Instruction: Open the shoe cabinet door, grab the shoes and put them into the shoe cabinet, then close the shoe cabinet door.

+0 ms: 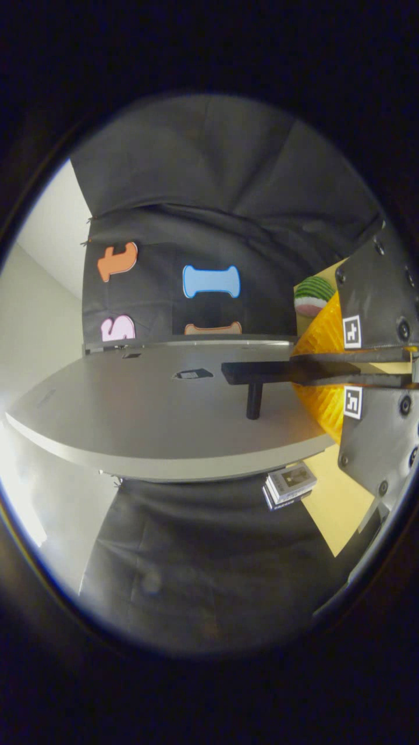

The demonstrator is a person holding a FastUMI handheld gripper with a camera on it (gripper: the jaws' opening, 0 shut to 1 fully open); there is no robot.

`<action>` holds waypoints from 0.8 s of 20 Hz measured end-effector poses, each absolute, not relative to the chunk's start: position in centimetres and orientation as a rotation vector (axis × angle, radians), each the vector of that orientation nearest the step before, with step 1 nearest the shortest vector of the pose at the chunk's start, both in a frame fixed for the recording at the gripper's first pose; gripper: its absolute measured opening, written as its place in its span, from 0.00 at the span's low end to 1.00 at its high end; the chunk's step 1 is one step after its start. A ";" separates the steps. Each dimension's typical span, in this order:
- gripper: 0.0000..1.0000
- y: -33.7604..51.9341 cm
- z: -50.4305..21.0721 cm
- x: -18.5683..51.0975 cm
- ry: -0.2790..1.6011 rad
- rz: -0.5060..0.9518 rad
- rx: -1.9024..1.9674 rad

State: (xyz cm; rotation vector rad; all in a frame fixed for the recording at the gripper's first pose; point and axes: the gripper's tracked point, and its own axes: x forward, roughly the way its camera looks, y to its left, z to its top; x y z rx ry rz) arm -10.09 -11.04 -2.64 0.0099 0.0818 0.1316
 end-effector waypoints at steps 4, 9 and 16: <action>0.08 -14.0 -2.7 -9.6 0.081 0.126 0.016; 0.04 -17.3 -2.3 -9.0 0.077 0.111 0.027; 0.07 -17.5 -2.3 -9.5 0.078 0.164 0.026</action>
